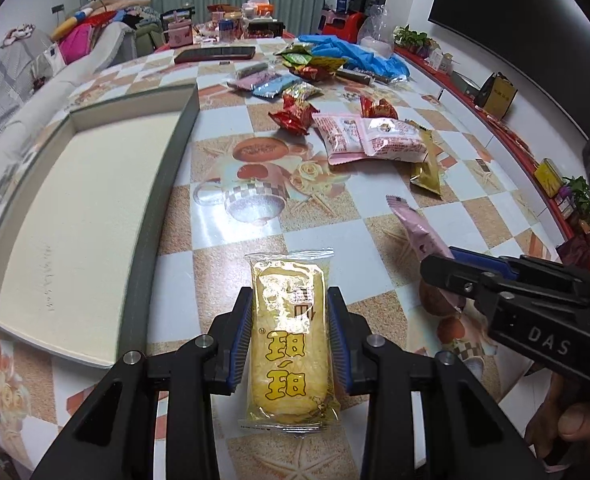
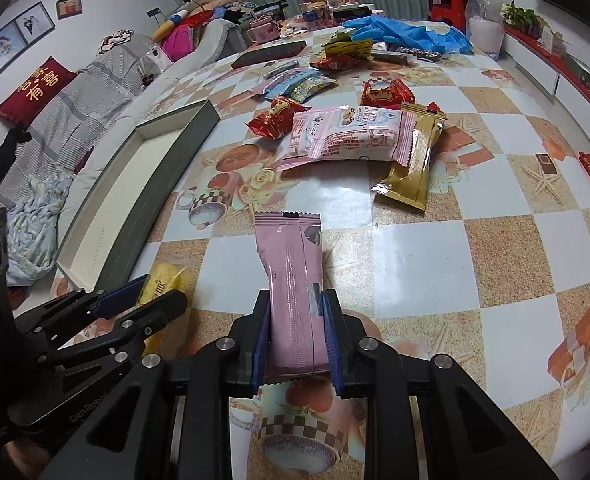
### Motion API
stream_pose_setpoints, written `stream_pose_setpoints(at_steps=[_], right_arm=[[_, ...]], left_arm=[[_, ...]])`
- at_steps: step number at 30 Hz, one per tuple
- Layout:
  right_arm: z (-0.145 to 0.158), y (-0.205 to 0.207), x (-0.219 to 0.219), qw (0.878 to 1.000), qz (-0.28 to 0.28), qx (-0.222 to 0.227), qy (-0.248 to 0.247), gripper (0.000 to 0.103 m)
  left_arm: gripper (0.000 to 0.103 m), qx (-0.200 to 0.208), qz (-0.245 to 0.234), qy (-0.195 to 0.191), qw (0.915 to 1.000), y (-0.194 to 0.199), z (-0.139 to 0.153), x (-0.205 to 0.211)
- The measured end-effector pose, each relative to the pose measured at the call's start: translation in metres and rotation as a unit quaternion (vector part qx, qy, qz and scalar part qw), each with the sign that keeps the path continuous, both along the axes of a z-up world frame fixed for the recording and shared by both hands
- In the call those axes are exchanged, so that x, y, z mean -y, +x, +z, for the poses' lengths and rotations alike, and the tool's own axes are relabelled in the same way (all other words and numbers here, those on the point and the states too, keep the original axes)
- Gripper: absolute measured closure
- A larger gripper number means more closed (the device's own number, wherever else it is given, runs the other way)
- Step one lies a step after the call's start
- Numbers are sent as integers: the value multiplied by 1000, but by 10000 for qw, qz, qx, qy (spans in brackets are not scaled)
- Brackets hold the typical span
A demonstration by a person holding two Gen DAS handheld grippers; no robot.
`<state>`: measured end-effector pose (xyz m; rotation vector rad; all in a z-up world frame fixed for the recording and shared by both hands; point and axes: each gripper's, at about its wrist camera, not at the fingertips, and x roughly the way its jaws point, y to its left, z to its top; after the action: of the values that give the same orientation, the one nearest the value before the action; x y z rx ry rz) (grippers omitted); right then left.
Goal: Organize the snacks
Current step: 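Carry the yellow packet and pink bar over the empty box lid with both grippers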
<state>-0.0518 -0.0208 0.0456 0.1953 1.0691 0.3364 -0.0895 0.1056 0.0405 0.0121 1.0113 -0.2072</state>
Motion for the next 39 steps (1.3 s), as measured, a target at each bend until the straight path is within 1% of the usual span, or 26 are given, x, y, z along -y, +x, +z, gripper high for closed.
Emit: stream_pose_setpoints(at_steps=[9, 17, 21, 26, 31, 39], right_arm=[[-2, 3, -19, 9998, 76, -22, 170, 77], [5, 3, -38, 9996, 224, 38, 177, 77], [6, 8, -50, 9992, 304, -23, 261, 77], [10, 16, -73, 9986, 489, 7, 212, 77], [17, 22, -99, 9972, 683, 23, 287, 77], [30, 31, -157, 9928, 1153, 187, 253, 77]], left_arm=[[65, 228, 86, -51, 9997, -7, 21, -20], [65, 276, 199, -161, 9993, -8, 26, -36], [65, 370, 299, -217, 9986, -6, 34, -47], [65, 419, 498, -284, 9975, -2, 42, -71], [65, 424, 721, -311, 9960, 1, 49, -99], [65, 443, 1120, -365, 9921, -2, 52, -149]])
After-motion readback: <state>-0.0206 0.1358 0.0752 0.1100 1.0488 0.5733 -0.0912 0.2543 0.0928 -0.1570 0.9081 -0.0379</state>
